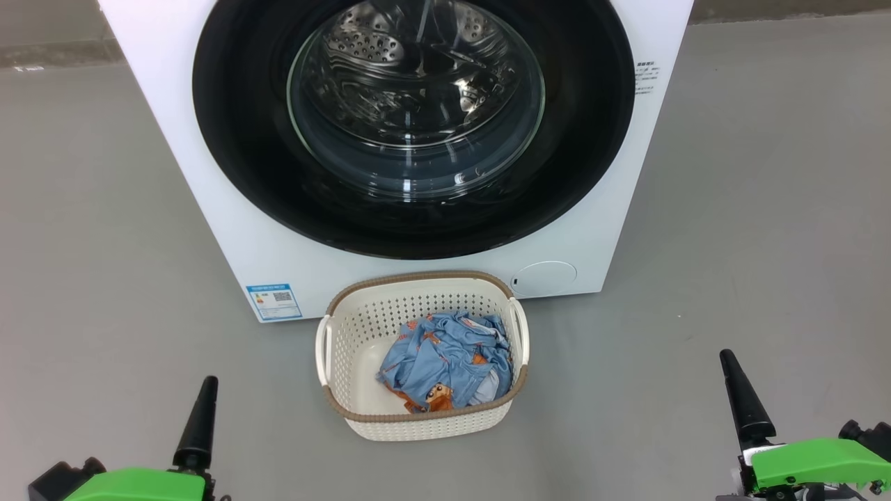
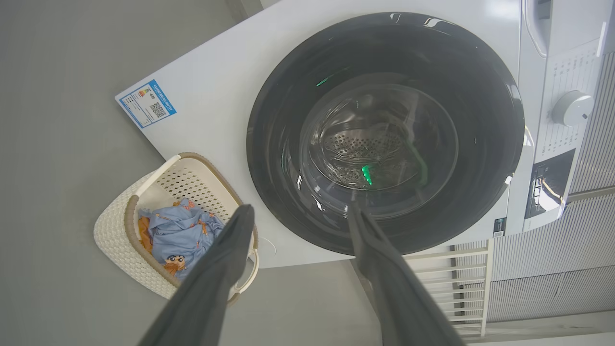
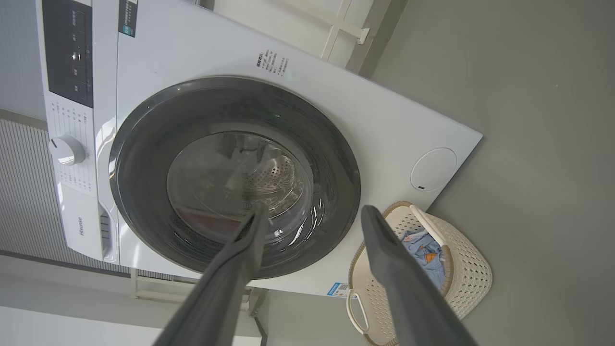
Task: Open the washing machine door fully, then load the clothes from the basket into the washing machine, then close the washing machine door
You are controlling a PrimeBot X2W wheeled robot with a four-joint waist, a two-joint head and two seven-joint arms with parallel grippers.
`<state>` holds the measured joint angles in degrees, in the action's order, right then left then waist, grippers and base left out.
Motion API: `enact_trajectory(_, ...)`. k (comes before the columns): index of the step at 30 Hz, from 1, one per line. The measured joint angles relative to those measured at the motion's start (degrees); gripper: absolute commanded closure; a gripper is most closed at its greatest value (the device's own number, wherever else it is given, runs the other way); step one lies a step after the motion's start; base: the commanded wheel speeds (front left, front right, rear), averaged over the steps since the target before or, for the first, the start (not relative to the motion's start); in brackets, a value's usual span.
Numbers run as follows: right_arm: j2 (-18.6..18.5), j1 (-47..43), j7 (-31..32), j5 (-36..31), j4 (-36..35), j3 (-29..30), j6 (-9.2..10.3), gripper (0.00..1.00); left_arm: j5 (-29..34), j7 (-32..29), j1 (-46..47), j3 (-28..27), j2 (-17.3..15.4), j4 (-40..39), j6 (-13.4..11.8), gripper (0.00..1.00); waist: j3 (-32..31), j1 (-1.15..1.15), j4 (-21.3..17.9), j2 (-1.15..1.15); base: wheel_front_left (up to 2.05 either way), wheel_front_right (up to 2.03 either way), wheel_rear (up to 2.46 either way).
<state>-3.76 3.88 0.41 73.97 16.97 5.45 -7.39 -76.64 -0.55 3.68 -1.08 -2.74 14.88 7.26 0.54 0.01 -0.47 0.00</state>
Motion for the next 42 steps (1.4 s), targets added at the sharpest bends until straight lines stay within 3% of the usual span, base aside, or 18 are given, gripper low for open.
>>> enact_trajectory(26, -1.64, 0.84, -4.13, -22.94, -0.98, -1.53, 0.00, 0.00, 22.38, 4.19, 0.16, 0.85, -1.51, -0.30, 0.04, 0.00, -0.17, 0.00, -0.28, 0.00, 0.00, 0.00, 0.00)
enact_trajectory(42, -1.87, 2.05, -6.69, -34.60, -1.19, -1.56, 0.00, 0.00, 31.94, 6.75, 0.19, 1.13, -2.08, -0.91, 0.05, 0.00, -0.01, 0.00, -0.39, 0.00, 0.00, 0.00, 0.00)
